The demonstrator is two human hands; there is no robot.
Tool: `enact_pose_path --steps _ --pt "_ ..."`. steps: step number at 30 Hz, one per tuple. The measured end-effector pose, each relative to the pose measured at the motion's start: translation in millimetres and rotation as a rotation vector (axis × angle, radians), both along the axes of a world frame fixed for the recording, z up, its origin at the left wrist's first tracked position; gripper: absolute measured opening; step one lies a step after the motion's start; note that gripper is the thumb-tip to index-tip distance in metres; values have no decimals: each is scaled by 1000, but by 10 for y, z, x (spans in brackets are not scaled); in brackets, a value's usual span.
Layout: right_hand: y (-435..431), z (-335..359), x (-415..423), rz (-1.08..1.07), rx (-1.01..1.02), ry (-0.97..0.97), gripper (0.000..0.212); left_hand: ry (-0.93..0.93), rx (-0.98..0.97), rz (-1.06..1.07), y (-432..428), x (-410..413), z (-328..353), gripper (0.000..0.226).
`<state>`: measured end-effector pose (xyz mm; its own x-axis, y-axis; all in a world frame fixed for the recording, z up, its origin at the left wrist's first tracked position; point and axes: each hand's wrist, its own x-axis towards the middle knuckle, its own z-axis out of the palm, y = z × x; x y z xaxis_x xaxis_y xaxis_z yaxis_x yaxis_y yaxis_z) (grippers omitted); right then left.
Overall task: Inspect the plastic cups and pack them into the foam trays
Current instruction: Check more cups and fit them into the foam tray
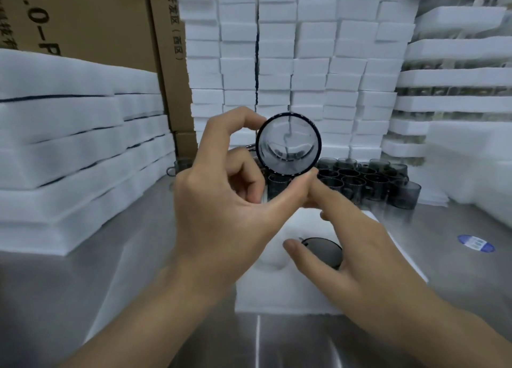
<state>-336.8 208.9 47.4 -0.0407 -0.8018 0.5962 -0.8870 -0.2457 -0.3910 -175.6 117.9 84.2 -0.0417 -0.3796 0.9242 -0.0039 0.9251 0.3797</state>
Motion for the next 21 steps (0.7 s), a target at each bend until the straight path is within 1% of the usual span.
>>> enact_pose_path --steps 2,3,6,7,10,11,13,17,19,21 --pt "-19 -15 -10 12 -28 -13 80 35 82 -51 -6 -22 -4 50" --pt "-28 -24 -10 20 -38 -7 81 59 153 -102 -9 -36 -4 48" --pt "-36 -57 -1 35 -70 21 84 160 462 -355 -42 -94 17 50" --pt "-35 -67 3 35 -82 19 85 189 586 -458 -56 -108 34 47" --pt "-28 -86 16 49 -117 16 89 194 888 -754 -100 -96 72 23" --pt "-26 -86 17 53 -127 31 91 188 952 -838 -118 -84 72 23" --pt "-21 -82 29 58 -145 62 94 181 1050 -964 -152 -51 50 36" --pt "-23 -120 63 98 -227 110 95 154 1210 -1144 -128 -57 2 58" --pt "-34 -122 89 120 -248 170 90 182 1276 -1180 -121 -73 -22 61" --pt "-36 -116 101 133 -268 224 89 207 1288 -1211 -106 -96 -27 57"
